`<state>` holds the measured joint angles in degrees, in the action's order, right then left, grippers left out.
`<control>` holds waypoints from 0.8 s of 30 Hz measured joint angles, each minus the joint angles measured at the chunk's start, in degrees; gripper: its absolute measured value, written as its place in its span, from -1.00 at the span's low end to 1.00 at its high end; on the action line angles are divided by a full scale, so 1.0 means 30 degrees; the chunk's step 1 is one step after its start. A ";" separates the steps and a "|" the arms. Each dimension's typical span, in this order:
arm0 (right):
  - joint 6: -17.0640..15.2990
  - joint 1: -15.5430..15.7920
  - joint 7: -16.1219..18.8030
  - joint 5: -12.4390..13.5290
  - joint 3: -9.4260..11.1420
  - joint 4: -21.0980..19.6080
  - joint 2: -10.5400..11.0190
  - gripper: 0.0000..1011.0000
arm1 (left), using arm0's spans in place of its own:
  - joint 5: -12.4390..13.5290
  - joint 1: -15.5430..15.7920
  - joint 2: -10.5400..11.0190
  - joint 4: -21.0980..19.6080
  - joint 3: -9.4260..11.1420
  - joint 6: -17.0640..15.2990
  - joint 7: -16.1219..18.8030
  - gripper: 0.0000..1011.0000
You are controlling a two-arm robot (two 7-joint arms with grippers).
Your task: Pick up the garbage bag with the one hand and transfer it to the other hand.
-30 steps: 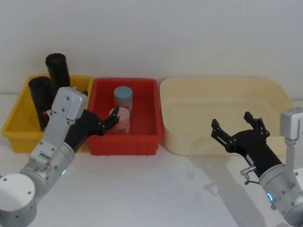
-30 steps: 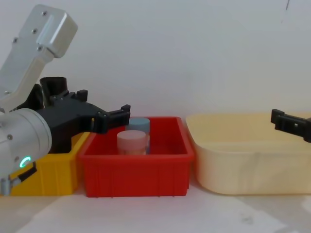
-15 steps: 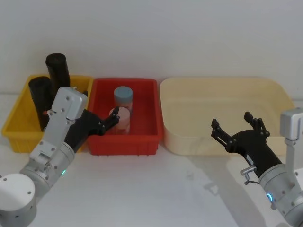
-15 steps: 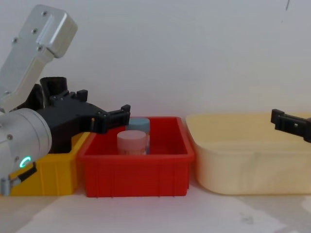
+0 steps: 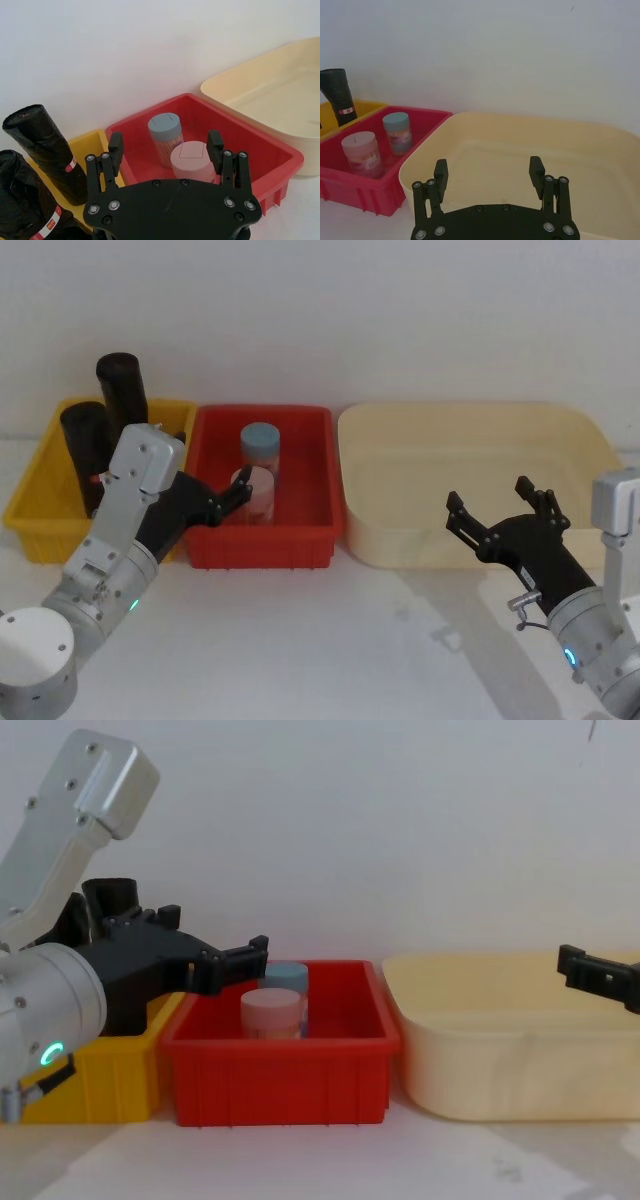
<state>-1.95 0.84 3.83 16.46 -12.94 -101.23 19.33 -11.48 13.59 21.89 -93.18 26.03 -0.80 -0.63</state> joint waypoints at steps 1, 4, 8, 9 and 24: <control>0.0000 -0.0001 0.0000 0.0001 -0.0001 0.0002 0.0000 0.98 | -0.0001 0.0000 0.0000 0.0001 0.0000 0.0001 0.0000 0.98; 0.0000 -0.0001 0.0000 0.0001 0.0000 0.0001 -0.0001 0.98 | 0.0000 -0.0001 0.0001 0.0001 0.0000 0.0001 0.0000 0.98; 0.0000 -0.0001 -0.0001 0.0001 -0.0001 0.0001 0.0000 0.98 | 0.0000 0.0000 0.0000 0.0001 -0.0001 0.0001 0.0000 0.98; 0.0000 0.0000 0.0000 0.0001 -0.0001 0.0001 0.0000 0.98 | 0.0000 0.0000 0.0000 0.0001 -0.0001 0.0001 0.0000 0.98; -0.0233 -0.0368 0.0769 0.0387 0.0052 0.0054 0.0079 0.98 | 0.0099 -0.0356 0.0306 -0.1706 -0.0287 -0.1292 0.0082 0.98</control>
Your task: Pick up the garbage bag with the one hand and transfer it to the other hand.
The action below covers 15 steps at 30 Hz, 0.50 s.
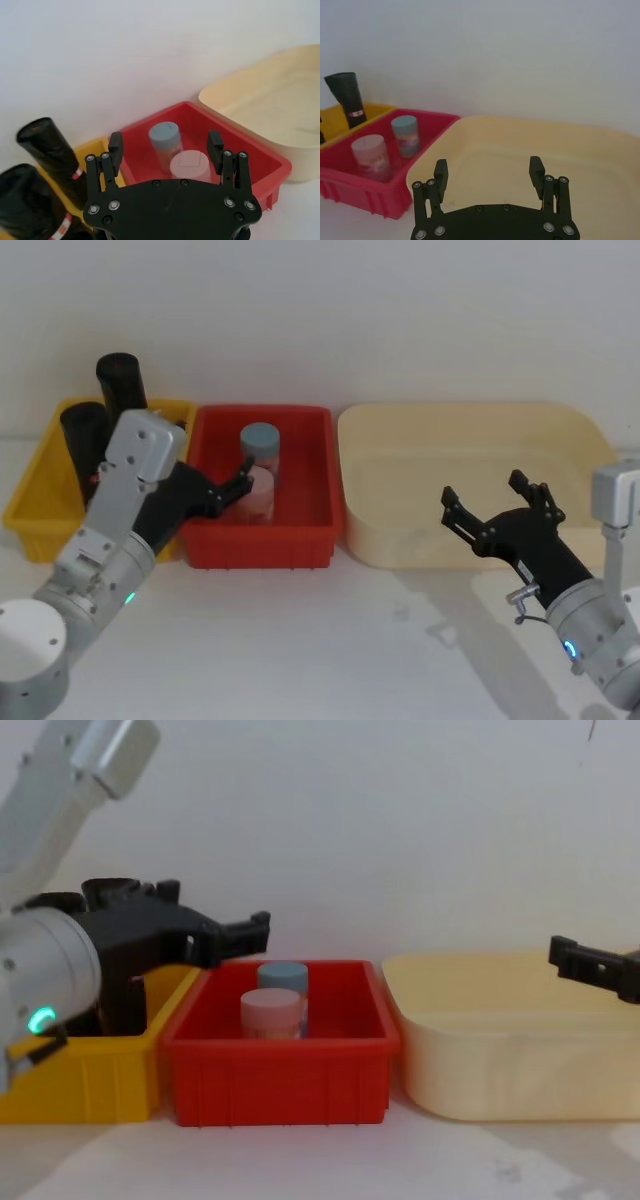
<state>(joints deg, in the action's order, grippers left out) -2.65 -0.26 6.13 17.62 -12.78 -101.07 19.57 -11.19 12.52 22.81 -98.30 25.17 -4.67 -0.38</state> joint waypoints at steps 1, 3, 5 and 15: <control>-0.0056 -0.0086 0.0103 0.0054 -0.0010 -0.0001 0.0013 0.98 | -0.0132 -0.0182 0.0179 -0.0513 -0.0236 -0.0328 0.0000 0.98; -0.0273 -0.0322 0.0400 0.0215 -0.0073 -0.0017 0.0019 0.98 | -0.0289 -0.0394 0.0394 -0.1037 -0.0503 -0.0636 -0.0014 0.98; -0.0574 -0.0630 0.0717 0.0368 -0.0201 -0.0048 -0.0006 0.98 | -0.0597 -0.0731 0.0723 -0.1726 -0.0992 -0.1051 -0.0049 0.98; -0.2501 -0.3007 0.1607 0.0478 -0.1571 0.0360 -0.0868 0.98 | -0.2226 -0.2745 0.2560 -0.4178 -0.4170 -0.2437 -0.0696 0.98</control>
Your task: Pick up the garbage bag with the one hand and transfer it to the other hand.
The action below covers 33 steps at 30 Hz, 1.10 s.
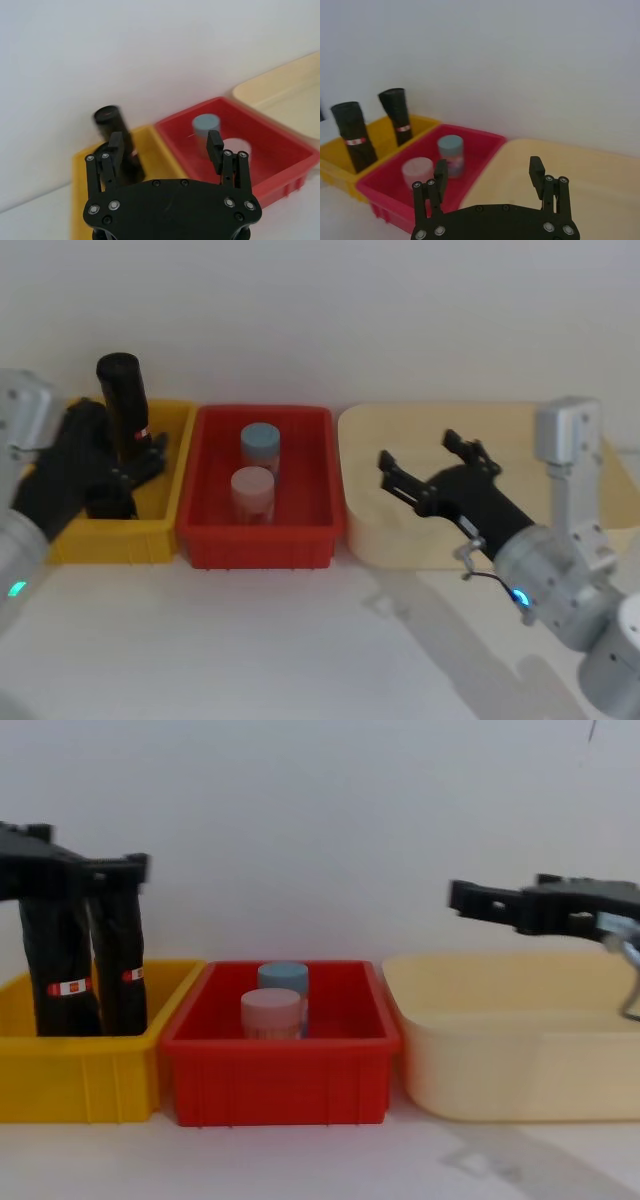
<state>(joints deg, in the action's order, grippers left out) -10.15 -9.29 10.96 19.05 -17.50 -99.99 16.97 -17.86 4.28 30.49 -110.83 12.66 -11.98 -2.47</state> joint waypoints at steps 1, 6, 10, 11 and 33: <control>-0.0097 -0.0199 0.0020 -0.0020 -0.0123 0.0090 -0.0099 0.98 | -0.0123 -0.0106 0.0090 -0.0067 -0.0175 -0.0057 -0.0070 0.98; -0.1211 -0.1791 0.0199 -0.0338 -0.0999 0.0918 -0.0897 0.98 | -0.0996 -0.1207 0.1055 -0.0472 -0.2165 -0.0349 -0.0668 0.98; -0.1885 -0.2728 0.0276 -0.0571 -0.1574 0.1554 -0.1416 0.98 | -0.1539 -0.1657 0.1567 -0.0383 -0.3217 -0.0489 -0.1133 0.98; -0.2007 -0.2880 0.0282 -0.0614 -0.1656 0.1717 -0.1498 0.98 | -0.1629 -0.1704 0.1640 -0.0331 -0.3365 -0.0508 -0.1223 0.98; -0.4851 -0.5230 0.0626 -0.1295 -0.3038 0.3595 -0.2923 0.98 | -0.3034 -0.0056 0.1639 0.2380 -0.3769 -0.1022 -0.3092 0.98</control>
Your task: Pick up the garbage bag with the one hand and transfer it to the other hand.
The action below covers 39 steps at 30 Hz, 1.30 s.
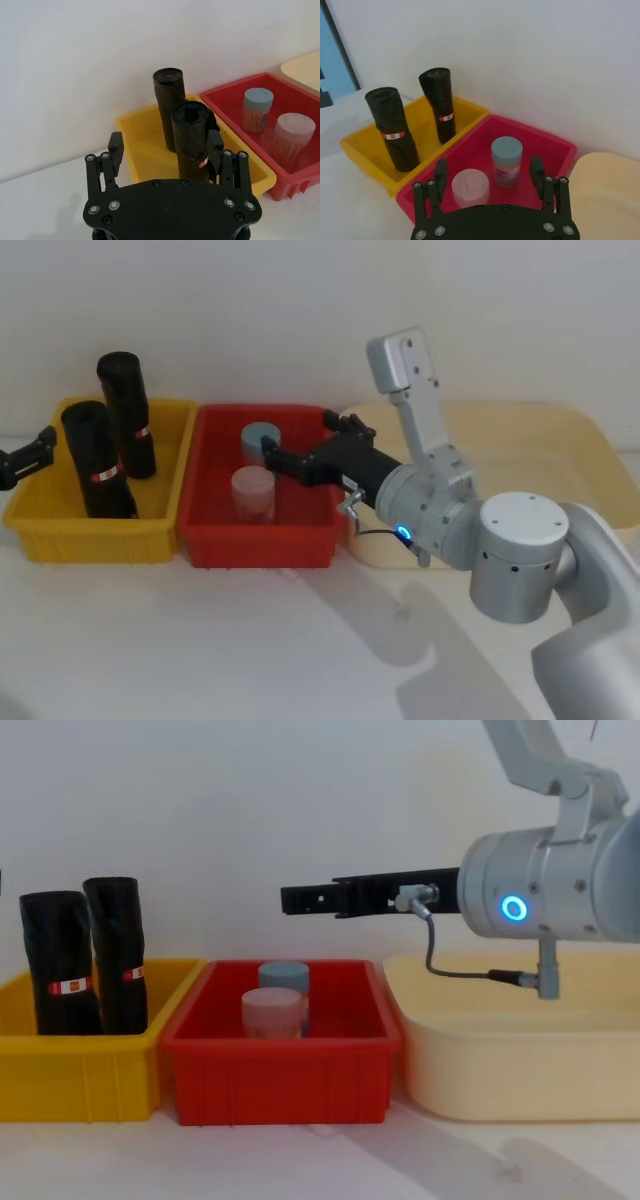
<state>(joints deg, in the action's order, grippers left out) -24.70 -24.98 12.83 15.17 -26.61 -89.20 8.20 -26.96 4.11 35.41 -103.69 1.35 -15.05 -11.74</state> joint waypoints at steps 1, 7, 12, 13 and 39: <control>-0.0104 -0.0040 0.0053 0.0002 -0.0023 0.0050 -0.0032 0.98 | -0.0008 0.0097 -0.0039 0.0110 0.0052 -0.0008 -0.0047 0.98; -0.0668 -0.0299 0.0388 0.0080 -0.0197 0.0433 -0.0285 0.98 | -0.0023 0.0871 -0.0387 0.1039 0.0531 -0.0038 -0.0417 0.98; -0.0985 -0.0447 0.0587 0.0173 -0.0316 0.0659 -0.0444 0.98 | -0.0017 0.1466 -0.0646 0.1704 0.0932 -0.0048 -0.0749 0.98; -0.1089 -0.0495 0.0651 0.0207 -0.0351 0.0712 -0.0482 0.98 | -0.0015 0.1627 -0.0716 0.1891 0.1043 -0.0050 -0.0879 0.98; -0.1539 -0.1095 0.1090 0.0534 -0.0724 0.1821 -0.0850 0.98 | 0.0756 0.4763 -0.2097 0.5561 0.3225 0.0235 -0.1947 0.98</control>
<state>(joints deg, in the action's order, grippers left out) -29.32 -28.26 16.10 16.77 -28.78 -83.74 5.65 -24.70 18.40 29.11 -87.01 11.03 -14.35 -17.59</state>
